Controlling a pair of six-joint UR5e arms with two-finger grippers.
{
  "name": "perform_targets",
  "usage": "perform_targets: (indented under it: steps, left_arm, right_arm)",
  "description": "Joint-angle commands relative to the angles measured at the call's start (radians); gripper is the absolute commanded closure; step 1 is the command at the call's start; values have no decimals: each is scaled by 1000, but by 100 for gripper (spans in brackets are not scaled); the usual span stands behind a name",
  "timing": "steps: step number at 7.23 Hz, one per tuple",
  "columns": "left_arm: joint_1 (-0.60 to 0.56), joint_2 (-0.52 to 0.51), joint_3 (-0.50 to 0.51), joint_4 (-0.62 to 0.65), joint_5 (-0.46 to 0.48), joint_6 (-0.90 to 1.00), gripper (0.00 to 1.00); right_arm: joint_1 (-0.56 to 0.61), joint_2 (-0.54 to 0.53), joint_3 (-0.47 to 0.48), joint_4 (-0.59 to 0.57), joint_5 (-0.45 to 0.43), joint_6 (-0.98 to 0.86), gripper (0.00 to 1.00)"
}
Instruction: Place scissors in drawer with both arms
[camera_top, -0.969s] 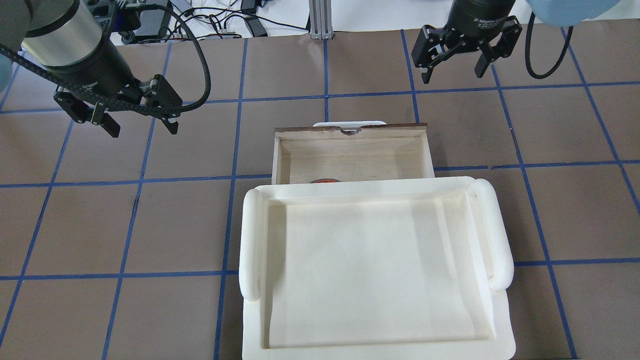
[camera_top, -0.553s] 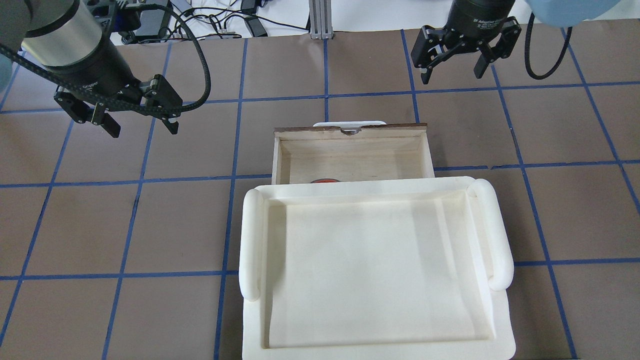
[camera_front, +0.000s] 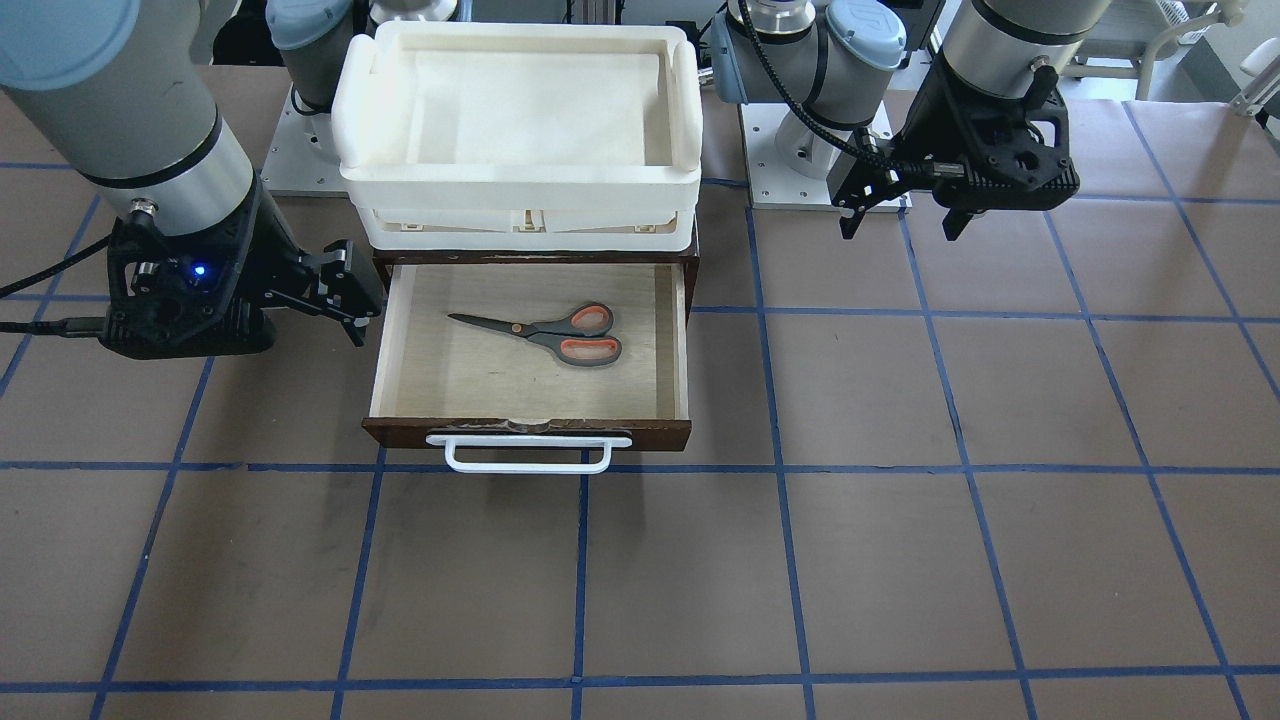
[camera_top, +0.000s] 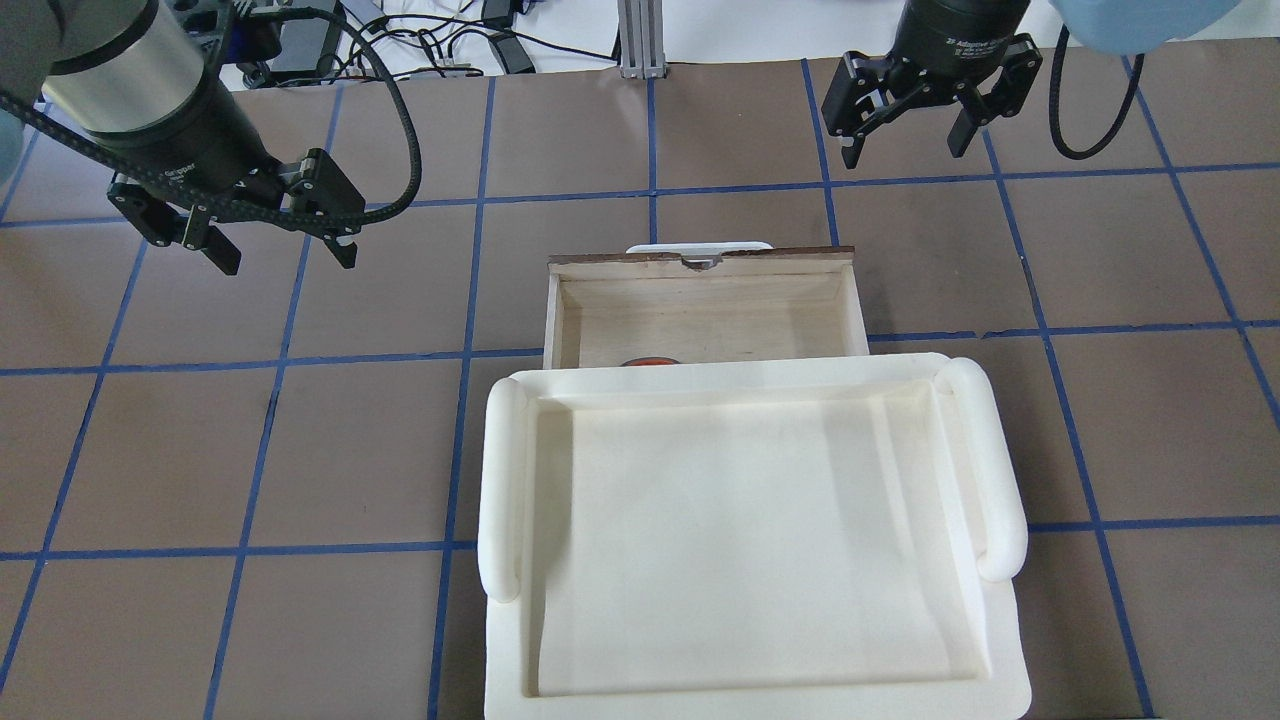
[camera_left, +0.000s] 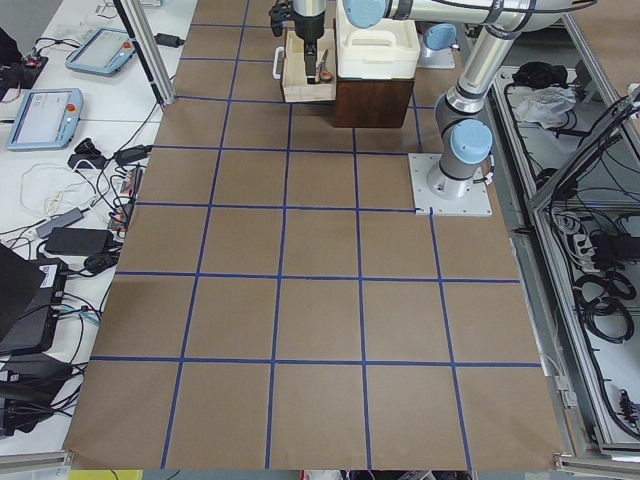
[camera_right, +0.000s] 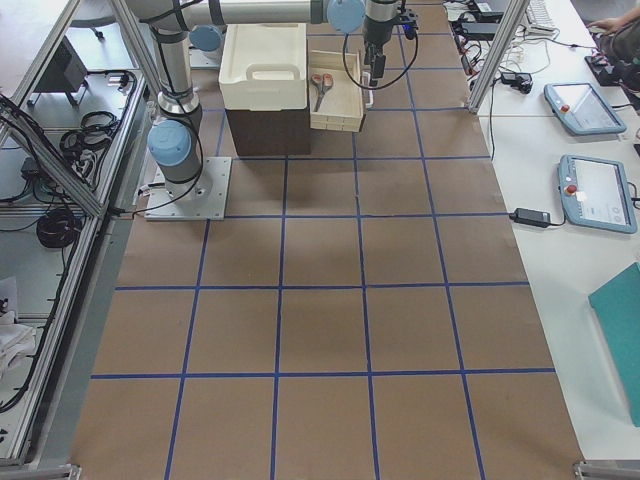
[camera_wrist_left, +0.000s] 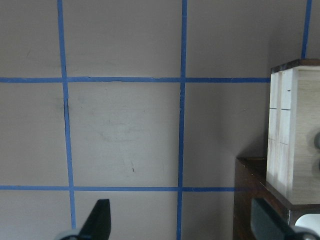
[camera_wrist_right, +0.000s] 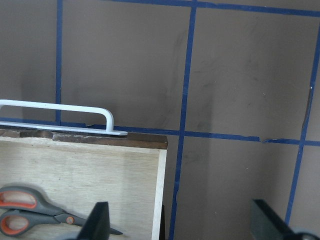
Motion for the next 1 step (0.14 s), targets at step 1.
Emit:
perform_targets:
  steps: [1]
  left_arm:
    - [1,0,0,-1,2,0,0]
  right_arm:
    - [0,0,0,0,0,-1,0]
